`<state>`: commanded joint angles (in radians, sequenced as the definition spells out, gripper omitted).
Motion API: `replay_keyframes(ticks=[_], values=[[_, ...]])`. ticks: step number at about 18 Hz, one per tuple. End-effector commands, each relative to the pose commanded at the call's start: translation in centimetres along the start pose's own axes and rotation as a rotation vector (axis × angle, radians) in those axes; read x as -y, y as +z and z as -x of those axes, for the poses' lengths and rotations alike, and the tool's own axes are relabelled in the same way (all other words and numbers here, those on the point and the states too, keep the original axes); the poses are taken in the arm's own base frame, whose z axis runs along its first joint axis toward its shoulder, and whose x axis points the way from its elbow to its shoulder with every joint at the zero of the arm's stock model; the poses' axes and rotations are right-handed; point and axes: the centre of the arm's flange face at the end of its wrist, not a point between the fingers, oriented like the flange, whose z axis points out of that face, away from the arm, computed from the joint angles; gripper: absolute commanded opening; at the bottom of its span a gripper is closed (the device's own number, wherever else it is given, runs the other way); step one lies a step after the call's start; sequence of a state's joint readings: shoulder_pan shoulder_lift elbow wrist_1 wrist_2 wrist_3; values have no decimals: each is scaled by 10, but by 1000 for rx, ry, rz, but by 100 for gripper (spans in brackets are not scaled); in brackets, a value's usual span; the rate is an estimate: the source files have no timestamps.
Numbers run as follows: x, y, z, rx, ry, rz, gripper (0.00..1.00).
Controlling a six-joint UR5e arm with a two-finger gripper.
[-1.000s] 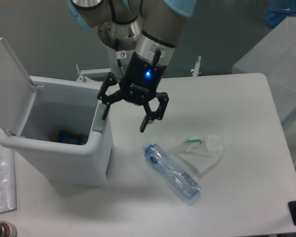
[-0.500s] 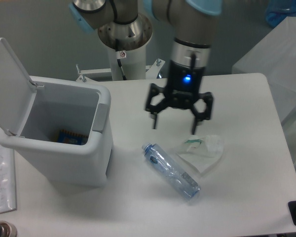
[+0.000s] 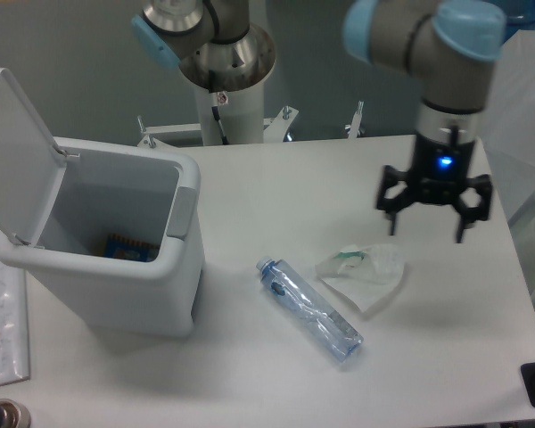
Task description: Open the trash can
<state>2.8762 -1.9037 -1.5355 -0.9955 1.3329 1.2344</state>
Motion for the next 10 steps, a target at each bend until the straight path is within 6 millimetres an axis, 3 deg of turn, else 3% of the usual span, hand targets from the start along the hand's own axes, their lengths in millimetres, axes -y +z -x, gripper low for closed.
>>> replay_keyframes(ticks=[4, 10], values=[[6, 11, 12, 10, 80, 80, 100], [25, 6, 35, -70, 113, 190, 100]])
